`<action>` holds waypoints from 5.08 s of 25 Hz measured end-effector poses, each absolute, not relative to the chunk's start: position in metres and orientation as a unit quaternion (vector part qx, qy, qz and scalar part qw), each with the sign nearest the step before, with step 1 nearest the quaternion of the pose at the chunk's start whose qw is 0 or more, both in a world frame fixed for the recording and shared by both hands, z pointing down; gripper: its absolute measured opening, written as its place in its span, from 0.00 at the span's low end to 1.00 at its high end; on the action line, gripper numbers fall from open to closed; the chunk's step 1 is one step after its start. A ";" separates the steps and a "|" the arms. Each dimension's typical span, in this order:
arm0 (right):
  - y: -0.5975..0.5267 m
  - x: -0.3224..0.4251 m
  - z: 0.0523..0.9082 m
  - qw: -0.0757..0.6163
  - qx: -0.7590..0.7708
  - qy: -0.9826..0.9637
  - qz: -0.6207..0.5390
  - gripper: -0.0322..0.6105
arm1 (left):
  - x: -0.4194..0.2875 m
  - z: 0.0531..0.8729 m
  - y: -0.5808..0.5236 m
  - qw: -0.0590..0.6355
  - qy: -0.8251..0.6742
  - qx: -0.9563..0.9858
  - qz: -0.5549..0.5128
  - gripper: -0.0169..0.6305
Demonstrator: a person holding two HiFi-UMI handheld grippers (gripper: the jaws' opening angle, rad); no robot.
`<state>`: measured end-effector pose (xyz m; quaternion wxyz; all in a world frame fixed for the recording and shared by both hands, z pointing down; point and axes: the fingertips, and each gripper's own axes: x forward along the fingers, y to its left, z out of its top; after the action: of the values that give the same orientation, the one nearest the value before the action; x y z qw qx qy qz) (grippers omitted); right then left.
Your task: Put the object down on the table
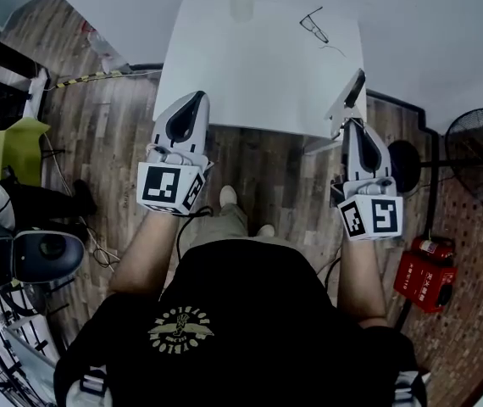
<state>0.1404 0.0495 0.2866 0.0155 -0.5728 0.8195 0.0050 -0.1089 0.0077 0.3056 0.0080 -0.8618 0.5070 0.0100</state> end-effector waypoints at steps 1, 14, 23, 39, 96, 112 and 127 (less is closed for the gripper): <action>0.045 0.140 0.288 0.014 -0.573 0.820 0.003 0.05 | -0.108 0.306 0.003 0.007 0.506 -0.862 0.010 0.04; -0.032 0.127 0.291 0.001 -0.592 0.806 -0.003 0.05 | -0.114 0.310 -0.089 0.002 0.479 -0.878 0.010 0.04; -0.082 0.099 0.302 -0.002 -0.606 0.795 -0.017 0.05 | -0.145 0.320 -0.150 -0.007 0.466 -0.885 0.005 0.04; -0.123 0.106 0.314 0.001 -0.617 0.786 -0.028 0.05 | -0.147 0.339 -0.188 -0.018 0.465 -0.885 -0.001 0.04; -0.320 0.145 0.399 -0.018 -0.543 0.825 -0.159 0.05 | -0.052 0.402 -0.355 -0.050 0.484 -0.873 -0.032 0.04; -0.310 0.137 0.469 -0.068 -0.567 0.794 -0.208 0.05 | -0.071 0.442 -0.357 -0.075 0.467 -0.881 -0.029 0.04; -0.331 0.148 0.521 -0.119 -0.584 0.783 -0.177 0.05 | -0.057 0.480 -0.367 -0.108 0.472 -0.874 -0.041 0.04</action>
<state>0.1480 -0.3309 0.5206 -0.1192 -0.5845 0.7828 -0.1775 -0.0566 -0.3665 0.4800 -0.1084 -0.8738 0.4723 -0.0414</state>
